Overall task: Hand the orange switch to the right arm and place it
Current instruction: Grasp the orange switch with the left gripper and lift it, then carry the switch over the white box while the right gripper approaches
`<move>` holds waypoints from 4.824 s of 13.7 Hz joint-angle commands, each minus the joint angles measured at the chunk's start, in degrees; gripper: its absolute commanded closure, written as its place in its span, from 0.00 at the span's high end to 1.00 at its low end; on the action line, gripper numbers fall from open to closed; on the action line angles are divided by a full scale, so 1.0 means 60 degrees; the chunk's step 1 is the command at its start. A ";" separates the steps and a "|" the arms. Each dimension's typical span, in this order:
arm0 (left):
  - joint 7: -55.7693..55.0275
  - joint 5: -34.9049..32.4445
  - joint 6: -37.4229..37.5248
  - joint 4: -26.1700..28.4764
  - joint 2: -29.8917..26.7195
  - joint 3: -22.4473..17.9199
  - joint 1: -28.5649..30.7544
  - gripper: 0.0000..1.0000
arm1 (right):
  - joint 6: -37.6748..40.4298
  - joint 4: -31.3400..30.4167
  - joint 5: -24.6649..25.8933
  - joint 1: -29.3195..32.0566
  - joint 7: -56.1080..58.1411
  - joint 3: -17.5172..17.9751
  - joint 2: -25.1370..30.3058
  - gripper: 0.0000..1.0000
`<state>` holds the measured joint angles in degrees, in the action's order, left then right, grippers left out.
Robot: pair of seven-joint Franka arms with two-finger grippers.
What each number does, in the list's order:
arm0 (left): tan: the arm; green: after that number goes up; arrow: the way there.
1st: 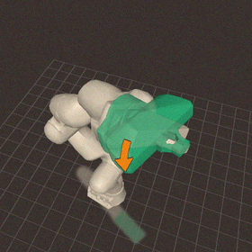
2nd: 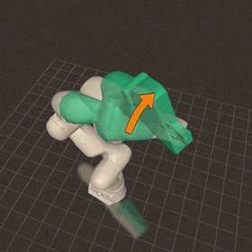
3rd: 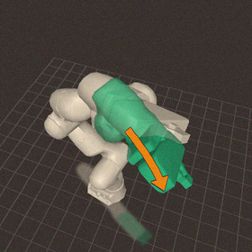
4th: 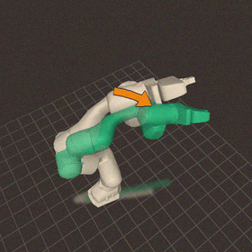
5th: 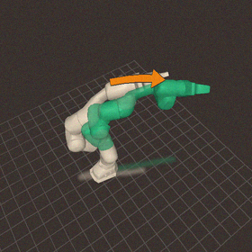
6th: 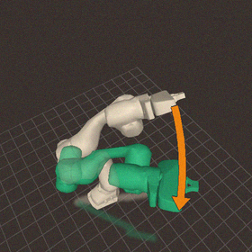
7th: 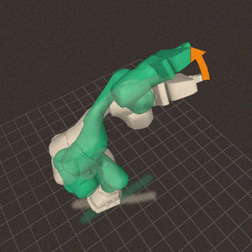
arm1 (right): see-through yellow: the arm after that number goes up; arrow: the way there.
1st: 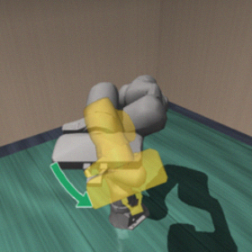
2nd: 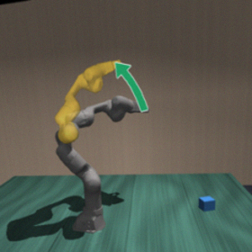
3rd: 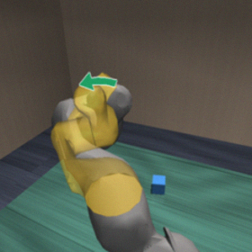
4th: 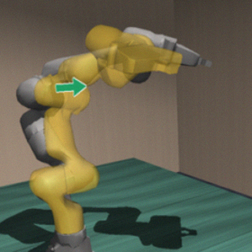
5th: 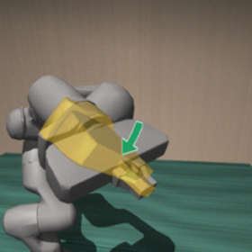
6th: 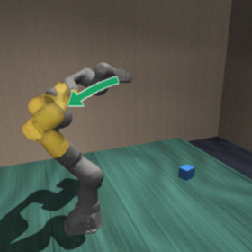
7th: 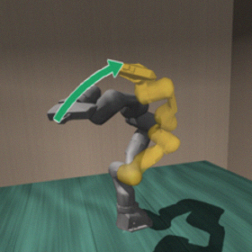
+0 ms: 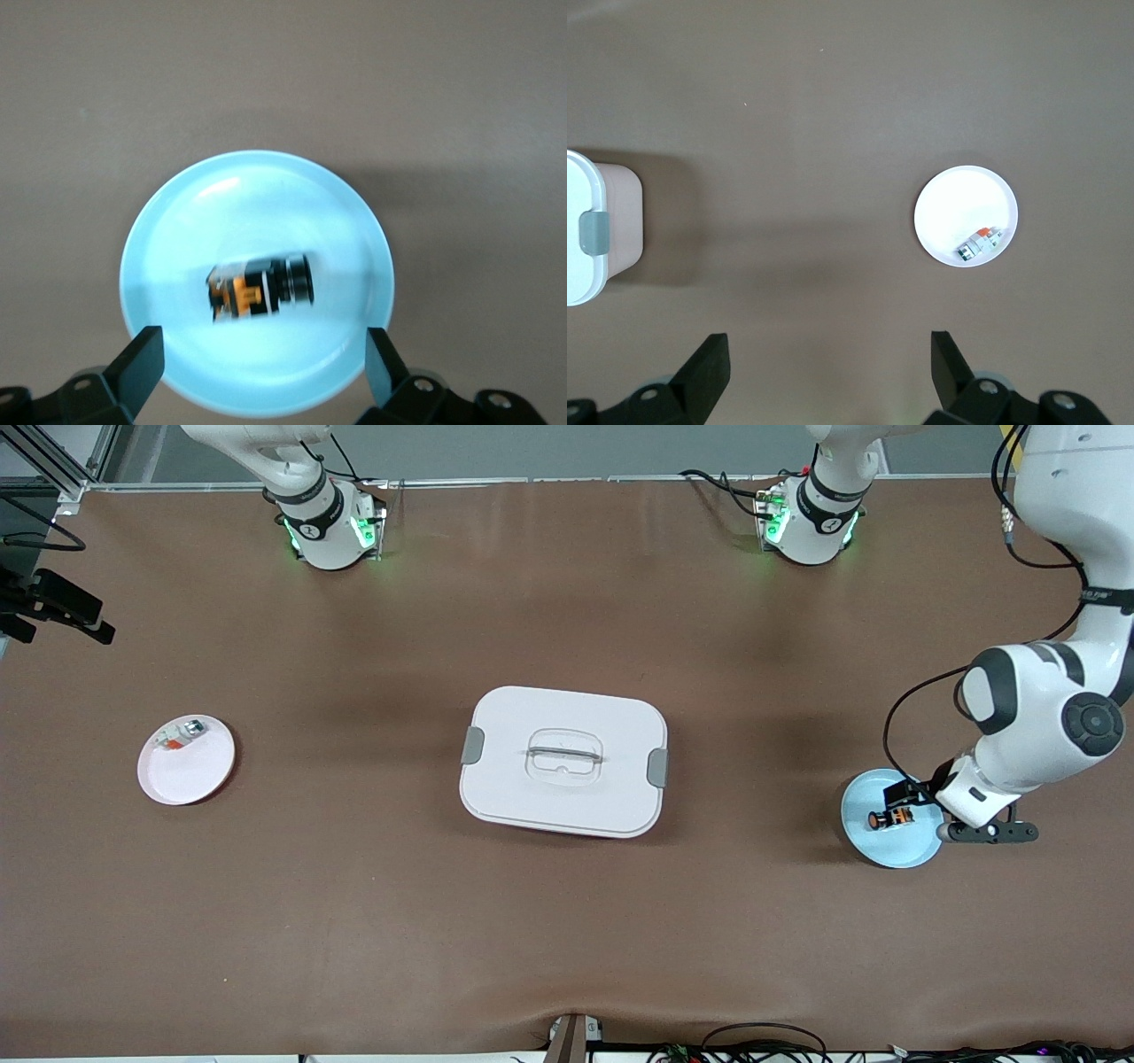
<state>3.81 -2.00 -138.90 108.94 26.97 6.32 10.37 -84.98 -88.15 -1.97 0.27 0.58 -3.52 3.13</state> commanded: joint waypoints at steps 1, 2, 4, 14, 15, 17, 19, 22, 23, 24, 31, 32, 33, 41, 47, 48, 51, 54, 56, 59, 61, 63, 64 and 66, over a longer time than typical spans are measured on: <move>-0.0049 -0.0120 -0.0784 -0.0036 0.0556 -0.0028 0.0044 1.00 | -0.0075 -0.0133 -0.0140 0.0291 0.0094 0.0000 0.0152 1.00; -0.0063 -0.0120 -0.0888 -0.0051 0.0703 -0.0029 0.0044 1.00 | -0.0090 -0.0133 -0.0140 0.0291 0.0094 -0.0014 0.0151 1.00; -0.0136 -0.0120 -0.1137 -0.0051 0.0865 -0.0029 0.0044 1.00 | -0.0105 -0.0119 -0.0125 0.0277 0.0094 0.0000 0.0151 1.00; -0.0649 -0.0120 -0.1372 -0.0124 0.1364 -0.0029 0.0044 0.45 | -0.0120 -0.0104 -0.0110 0.0262 0.0094 0.0000 0.0152 1.00; -0.0650 -0.0120 -0.1358 -0.0153 0.1349 -0.0014 0.0044 0.19 | -0.0134 -0.0089 -0.0096 0.0262 0.0094 0.0000 0.0166 1.00; -0.0708 -0.0120 -0.1314 -0.0168 0.1204 -0.0014 0.0015 0.00 | -0.0134 -0.0075 -0.0081 0.0247 0.0094 0.0000 0.0151 1.00; -0.0708 -0.0120 -0.1139 -0.0153 0.0780 0.0001 0.0000 0.00 | -0.0178 -0.0060 -0.0067 0.0233 0.0094 0.0015 0.0151 1.00; -0.0781 -0.0091 -0.0202 -0.0271 -0.0010 0.0118 -0.0043 0.00 | -0.0178 -0.0045 -0.0008 0.0218 0.0065 0.0030 0.0151 1.00; -0.0839 -0.0018 0.0046 -0.0300 -0.0260 0.0190 -0.0087 0.00 | -0.0193 -0.0045 0.0021 0.0203 0.0065 0.0044 0.0151 1.00; -0.0912 0.0011 0.0382 -0.0416 -0.0422 0.0336 -0.0088 0.00 | -0.0193 -0.0016 0.0007 0.0218 0.0050 0.0044 0.0151 1.00; -0.3749 0.0084 0.2843 -0.1088 -0.1609 0.2062 -0.0088 0.00 | -0.0061 0.0306 -0.0008 0.0291 0.0094 0.0030 0.0093 1.00; -0.4480 0.0085 0.3296 -0.1381 -0.1610 0.2443 -0.0088 0.00 | -0.0061 0.0292 -0.0008 0.0277 0.0094 0.0030 0.0049 1.00; -0.5241 0.0070 0.3750 -0.1804 -0.1581 0.2795 -0.0102 0.00 | -0.0075 0.0306 -0.0008 0.0262 0.0094 0.0030 0.0020 1.00; -1.0296 0.1460 0.4971 -0.3448 -0.1449 0.5140 -0.0336 0.00 | 0.0012 -0.0060 -0.0707 0.0233 0.0460 0.0044 0.0005 1.00; -1.5042 0.2590 0.4869 -0.5073 -0.0571 0.5274 -0.1990 0.00 | -0.0497 -0.1199 -0.3299 0.0189 0.0067 0.0044 0.0107 1.00; -1.5687 0.2590 0.4825 -0.5365 -0.0352 0.5260 -0.2267 0.00 | -0.0877 -0.1609 -0.3724 0.0174 -0.0153 0.0073 0.0253 1.00; -1.7489 0.2590 0.4052 -0.5924 0.0351 0.5245 -0.3073 0.00 | -0.1990 -0.2838 -0.4954 -0.0337 -0.0926 0.0088 0.0838 1.00; -1.8751 0.2604 0.3171 -0.5925 0.0733 0.5260 -0.3660 0.00 | -0.3542 -0.4347 -0.5967 -0.1127 -0.1472 0.0103 0.1570 1.00; -1.9353 0.2604 0.2658 -0.6070 0.1011 0.5260 -0.4070 0.00 | -0.4159 -0.4833 -0.6801 -0.1567 -0.1561 0.0103 0.1631 1.00; -2.0027 0.2604 0.1912 -0.6349 0.1392 0.5245 -0.4627 0.00 | -0.5477 -0.5347 -0.6936 -0.2503 -0.2217 0.0161 0.1616 1.00; -2.0176 0.2604 0.1748 -0.6350 0.1452 0.5245 -0.4687 0.00 | -0.6282 -0.5494 -0.6937 -0.3323 -0.2717 0.0162 0.1573 1.00; -2.0293 0.2604 0.1675 -0.6524 0.1700 0.5245 -0.4891 0.00 | -0.6826 -0.5509 -0.6937 -0.3998 -0.2996 0.0162 0.1500 1.00; -2.0293 0.2590 0.1631 -0.6569 0.1802 0.5230 -0.4994 0.00 | -0.7031 -0.5495 -0.6937 -0.4189 -0.2982 0.0162 0.1398 1.00; -2.0293 0.2590 0.1631 -0.6569 0.1818 0.5128 -0.5024 0.00 | -0.7471 -0.5495 -0.6937 -0.4498 -0.2997 0.0162 0.1207 1.00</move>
<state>-117.17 12.94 -128.85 71.90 36.57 37.77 -18.63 -127.41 -120.10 -42.26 -25.17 -17.42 -1.95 10.58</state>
